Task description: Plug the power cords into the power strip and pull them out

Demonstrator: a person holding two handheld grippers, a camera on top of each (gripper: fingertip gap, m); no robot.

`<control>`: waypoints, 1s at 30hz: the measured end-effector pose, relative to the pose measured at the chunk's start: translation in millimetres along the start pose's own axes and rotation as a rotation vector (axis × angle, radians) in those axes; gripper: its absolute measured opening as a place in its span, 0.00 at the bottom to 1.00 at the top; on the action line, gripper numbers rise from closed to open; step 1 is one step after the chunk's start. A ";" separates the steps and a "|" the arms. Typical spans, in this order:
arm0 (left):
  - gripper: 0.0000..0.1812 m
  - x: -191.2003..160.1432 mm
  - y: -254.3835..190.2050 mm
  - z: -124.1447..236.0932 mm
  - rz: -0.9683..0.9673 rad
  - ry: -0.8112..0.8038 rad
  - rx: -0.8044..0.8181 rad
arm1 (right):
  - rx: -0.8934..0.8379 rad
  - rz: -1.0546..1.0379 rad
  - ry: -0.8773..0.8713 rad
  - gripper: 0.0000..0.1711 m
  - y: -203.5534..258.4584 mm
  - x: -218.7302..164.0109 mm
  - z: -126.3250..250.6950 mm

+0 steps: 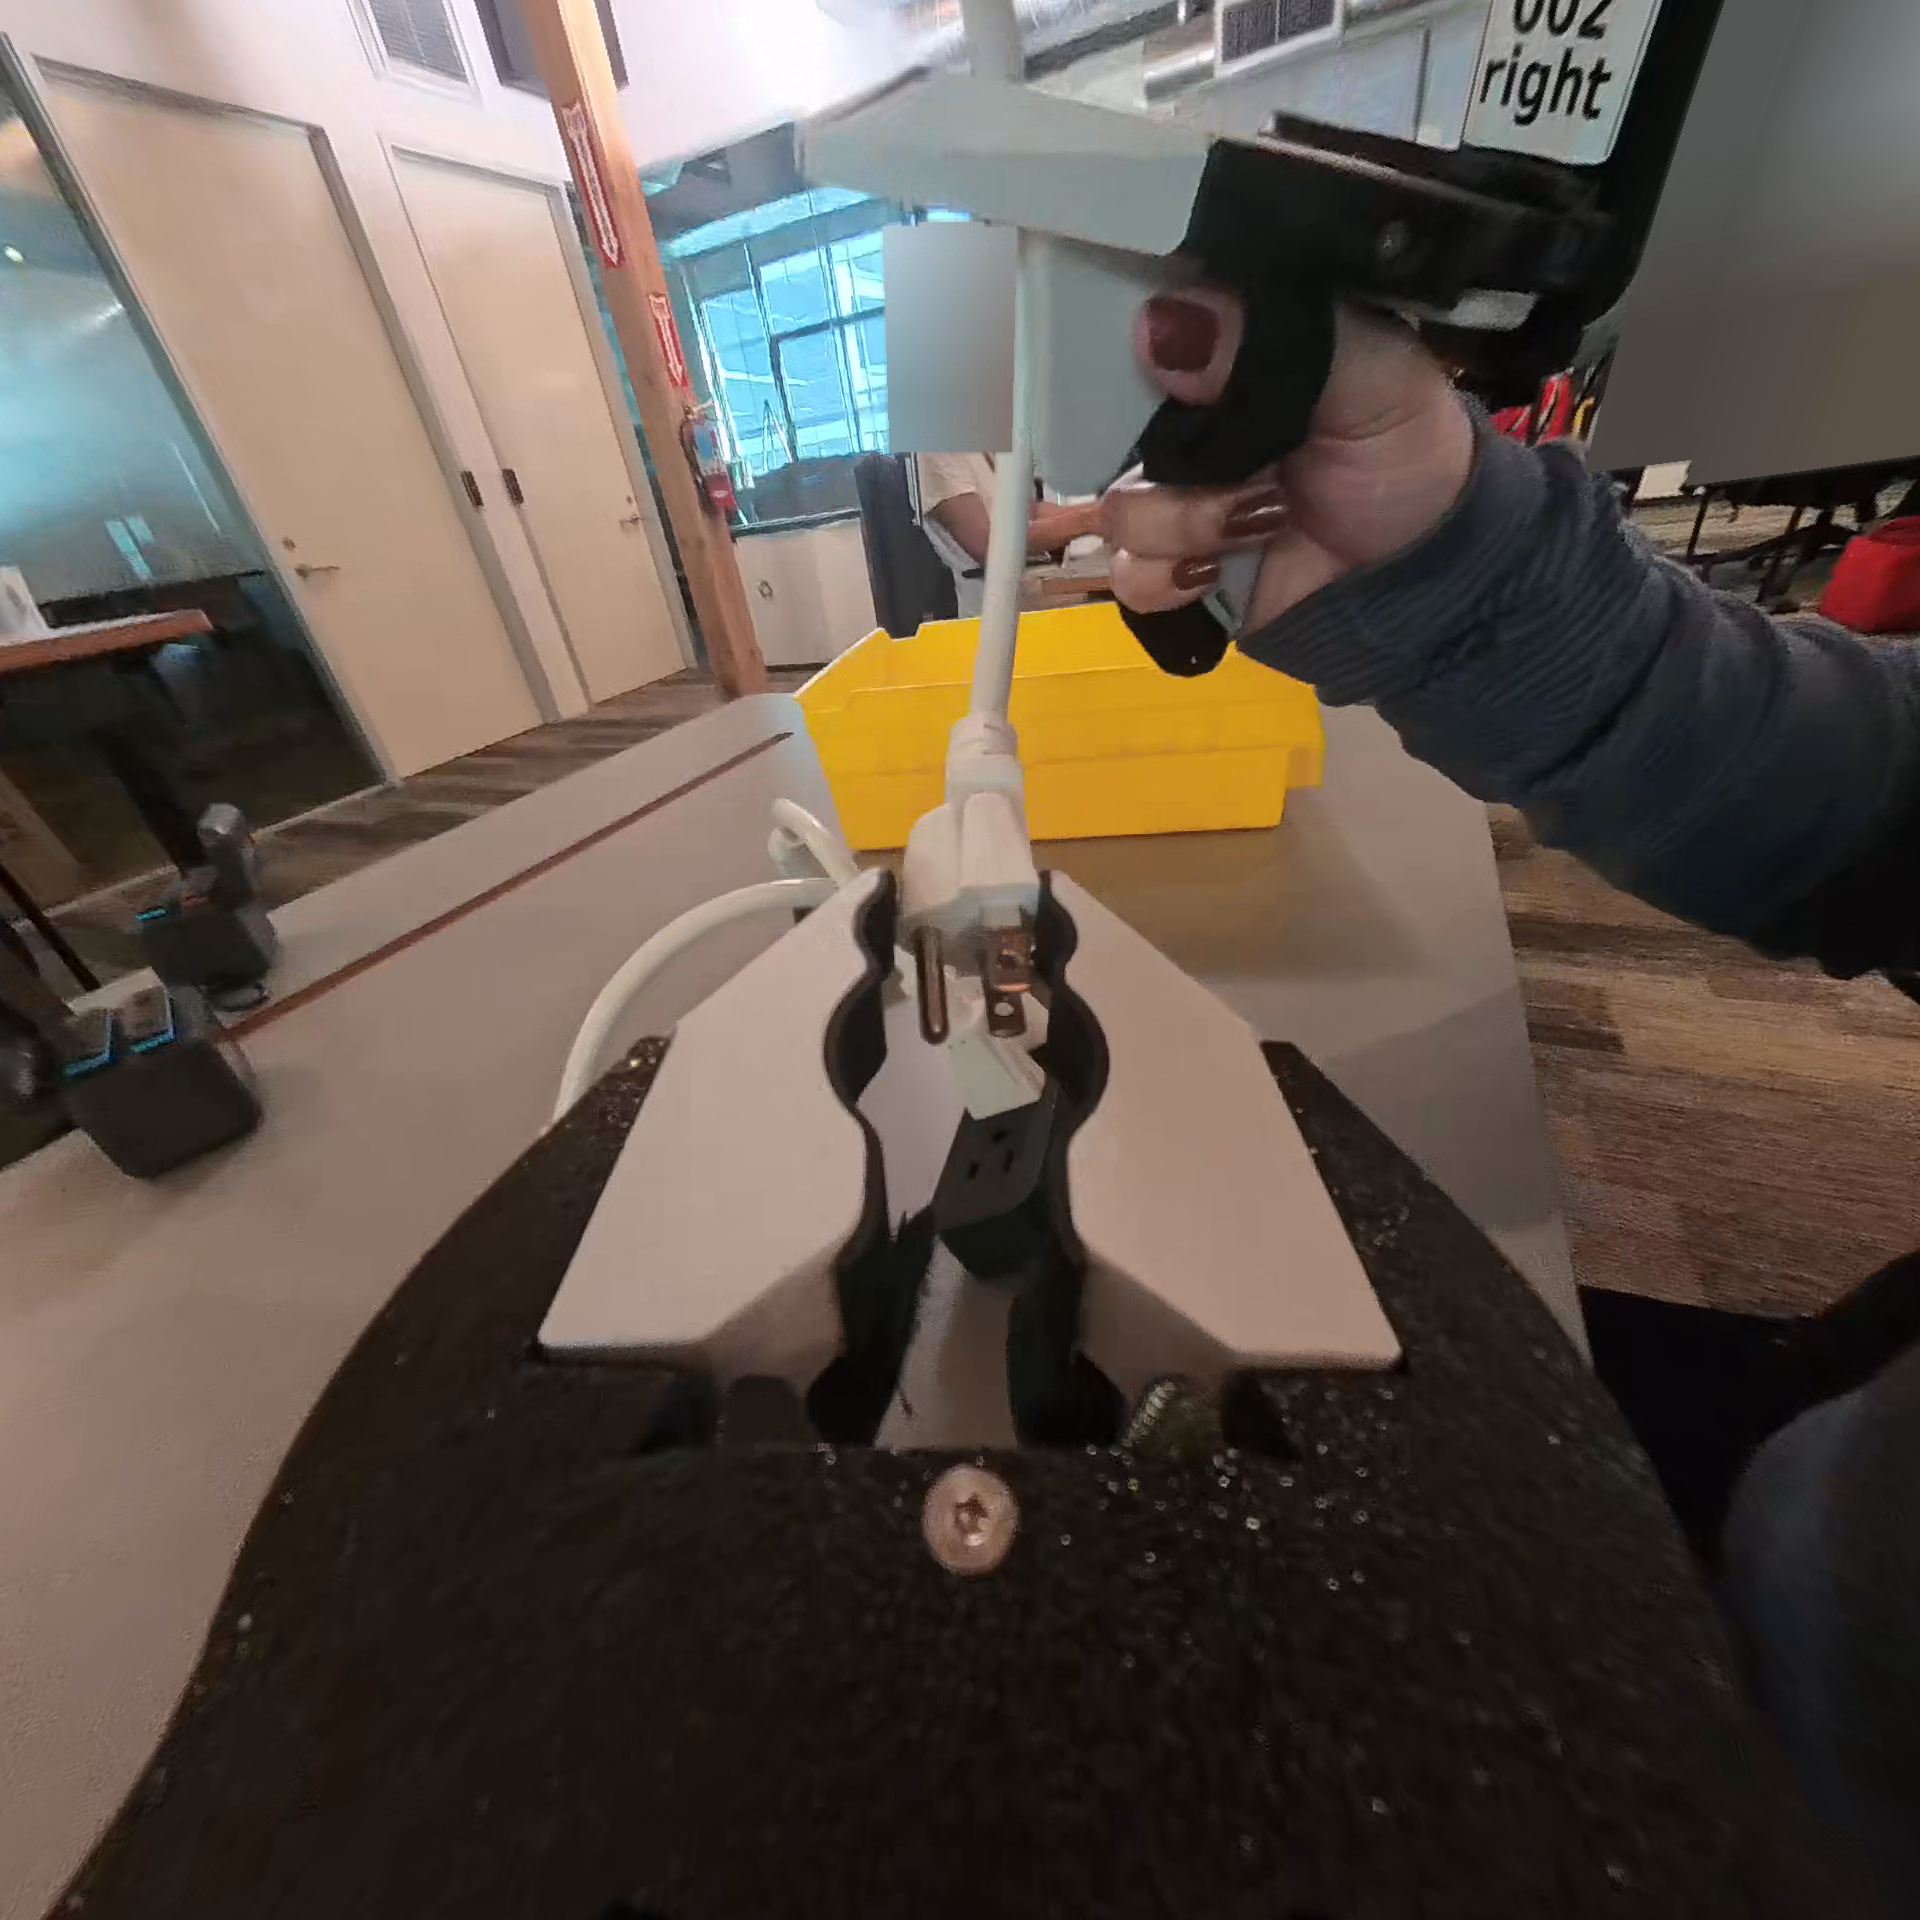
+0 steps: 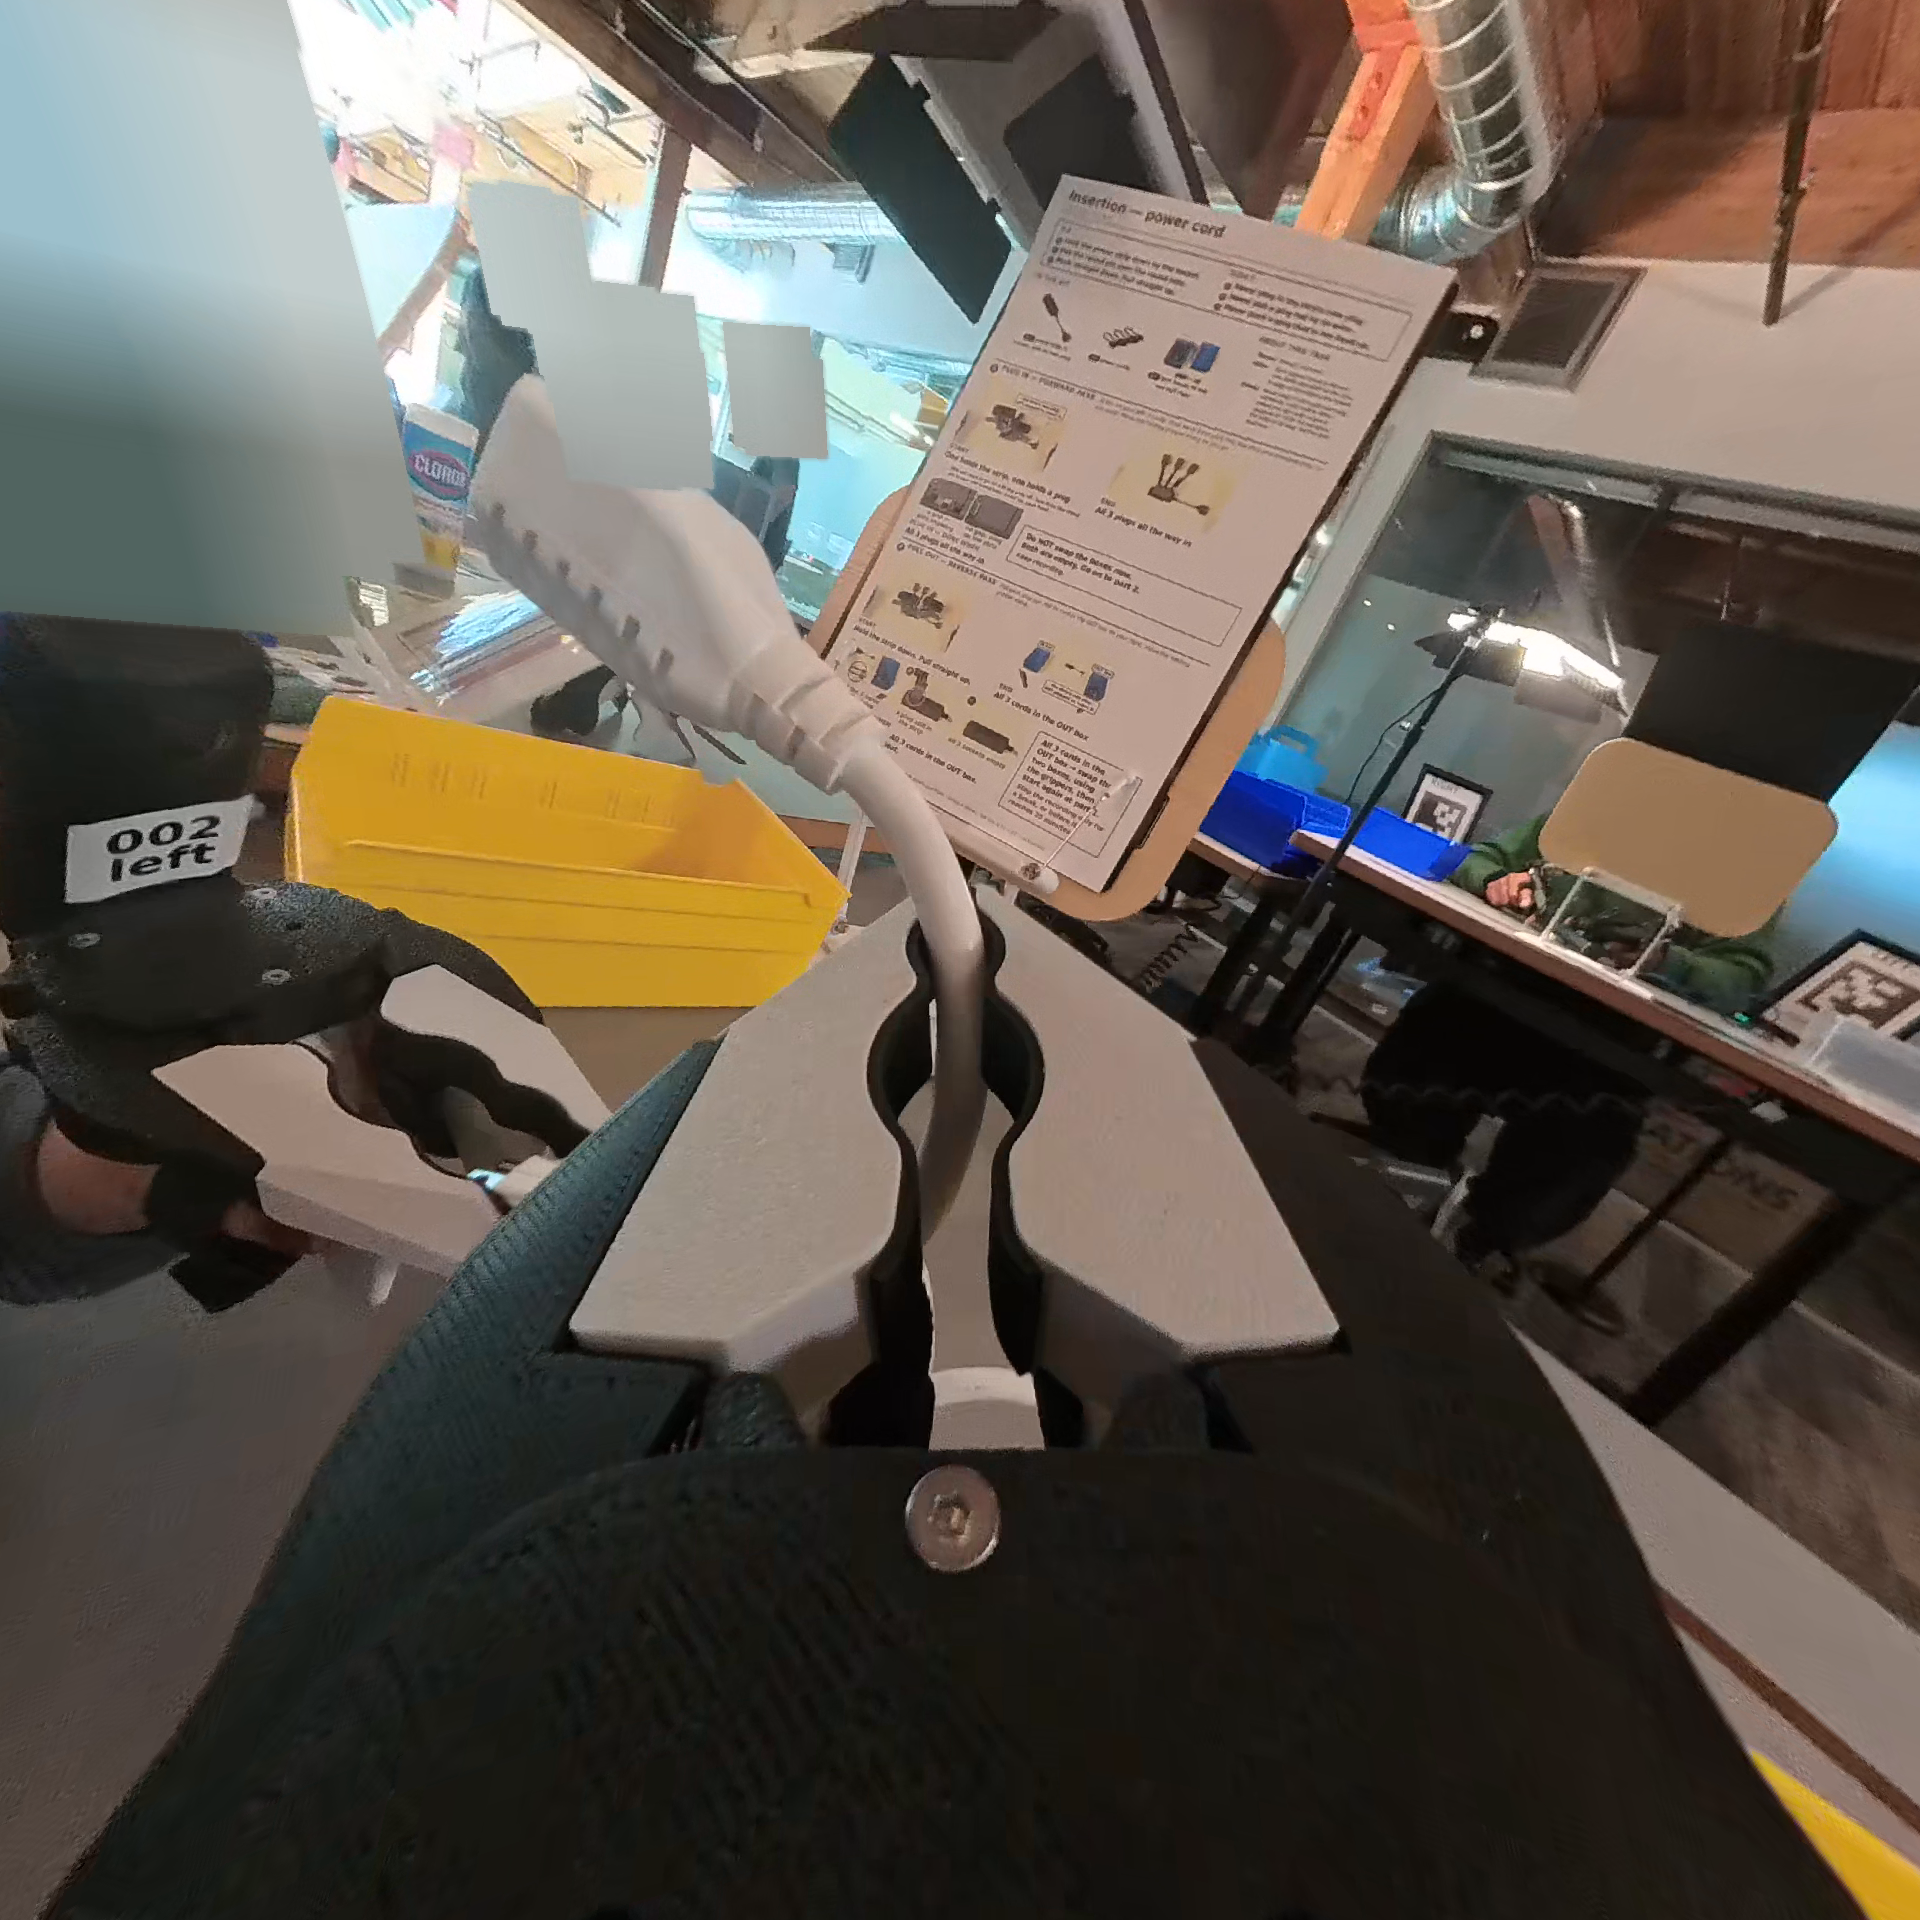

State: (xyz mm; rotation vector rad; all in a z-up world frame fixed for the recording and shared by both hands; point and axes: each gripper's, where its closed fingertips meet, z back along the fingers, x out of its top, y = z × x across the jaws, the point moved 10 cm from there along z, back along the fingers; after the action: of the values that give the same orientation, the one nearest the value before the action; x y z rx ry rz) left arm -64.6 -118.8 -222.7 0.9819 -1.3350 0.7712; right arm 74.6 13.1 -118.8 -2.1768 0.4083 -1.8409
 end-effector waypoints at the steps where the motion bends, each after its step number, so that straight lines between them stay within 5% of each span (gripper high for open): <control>1: 0.13 0.1 0.9 -0.5 0.019 0.014 -0.008 | -0.004 -0.014 0.007 0.00 -1.3 -1.9 0.1; 4: 0.13 0.2 6.9 -0.7 0.167 0.015 -0.040 | -0.031 -0.023 0.037 0.01 -4.3 -8.9 -1.1; 6: 0.13 -2.2 13.7 2.7 0.289 -0.010 -0.050 | -0.023 0.018 0.035 0.16 -5.2 -9.1 0.6; 9: 0.13 -6.3 24.8 13.2 0.493 -0.089 -0.074 | 0.043 0.153 -0.047 0.22 -1.6 -1.4 11.4; 14: 0.13 -11.6 48.3 30.4 0.942 -0.363 -0.296 | 0.335 0.434 -0.031 0.23 28.0 1.0 10.5; 20: 0.13 -13.5 50.8 31.8 0.998 -0.403 -0.376 | 0.518 0.664 0.128 0.33 53.1 -12.2 -34.1; 30: 0.13 6.0 49.6 45.6 0.811 -0.089 -0.354 | 0.673 0.945 0.188 0.29 68.1 -4.2 -55.6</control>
State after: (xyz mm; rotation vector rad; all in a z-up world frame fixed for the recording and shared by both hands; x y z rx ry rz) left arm -127.9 -140.1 -211.6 0.1644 -1.8947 1.0386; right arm 15.9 -49.3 -139.0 -1.0672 0.6018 -1.3368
